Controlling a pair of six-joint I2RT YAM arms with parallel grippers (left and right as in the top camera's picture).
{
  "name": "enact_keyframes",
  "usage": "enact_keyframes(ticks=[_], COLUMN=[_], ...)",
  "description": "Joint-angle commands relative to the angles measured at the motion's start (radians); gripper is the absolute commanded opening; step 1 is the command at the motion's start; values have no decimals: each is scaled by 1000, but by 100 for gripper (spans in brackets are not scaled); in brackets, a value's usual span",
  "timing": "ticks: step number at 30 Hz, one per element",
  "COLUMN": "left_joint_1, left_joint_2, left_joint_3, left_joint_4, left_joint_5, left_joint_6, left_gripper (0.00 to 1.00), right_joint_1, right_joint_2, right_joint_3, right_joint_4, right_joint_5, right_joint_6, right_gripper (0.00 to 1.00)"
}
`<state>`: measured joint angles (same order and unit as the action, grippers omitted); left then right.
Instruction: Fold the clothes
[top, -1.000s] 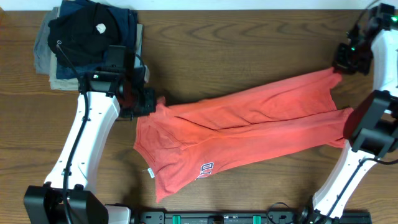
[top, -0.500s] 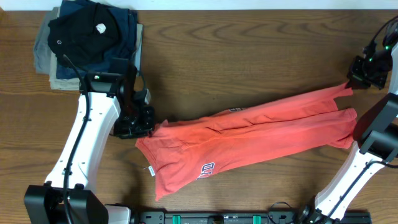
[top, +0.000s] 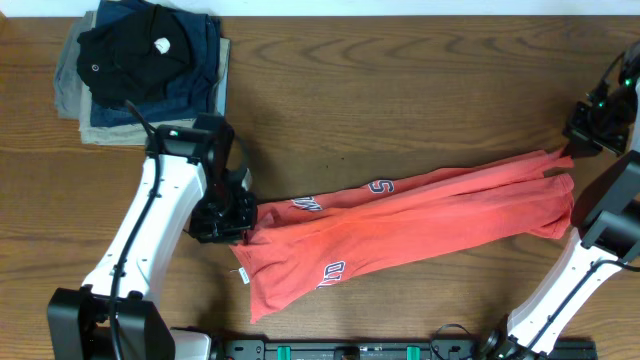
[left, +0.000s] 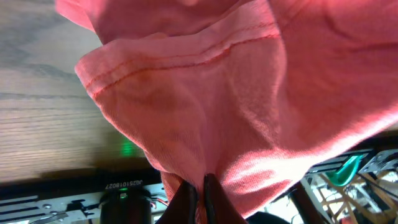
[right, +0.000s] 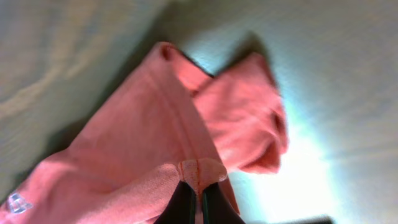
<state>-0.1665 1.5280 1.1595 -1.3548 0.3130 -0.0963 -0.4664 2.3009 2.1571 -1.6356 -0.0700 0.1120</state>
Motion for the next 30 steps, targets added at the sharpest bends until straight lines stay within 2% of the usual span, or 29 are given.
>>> enact_keyframes(ticks=[1, 6, 17, 21, 23, 24, 26, 29, 30], left_joint_1=[-5, -5, -5, -5, -5, -5, -5, -5, -5], left_joint_2=[-6, -6, -6, -6, -6, -6, -6, -6, -6], left_joint_3=[-54, -112, -127, -127, -128, -129, -136, -158, -166], left_joint_4=[11, 47, 58, 57, 53, 51, 51, 52, 52], left_joint_5=[-3, 18, 65, 65, 65, 65, 65, 72, 81], left_joint_6=[13, 13, 6, 6, 6, 6, 6, 6, 6], left_gripper=[6, 6, 6, 7, 23, 35, 64, 78, 83], right_joint_1=[-20, -20, -19, -19, -19, -19, -19, -19, -19], right_joint_2=[-39, -39, -39, -39, -39, -39, -39, -39, -39], right_joint_3=[21, 20, -40, -73, -75, -75, -75, -75, -75], right_joint_4=[-24, -61, -63, -63, -63, -62, -62, -59, -59], right_joint_5=[161, 256, 277, 278, 284, 284, 284, 283, 283], right_joint_6=[68, 101, 120, 120, 120, 120, 120, 120, 120], right_gripper=[1, 1, 1, 12, 17, 18, 20, 30, 40])
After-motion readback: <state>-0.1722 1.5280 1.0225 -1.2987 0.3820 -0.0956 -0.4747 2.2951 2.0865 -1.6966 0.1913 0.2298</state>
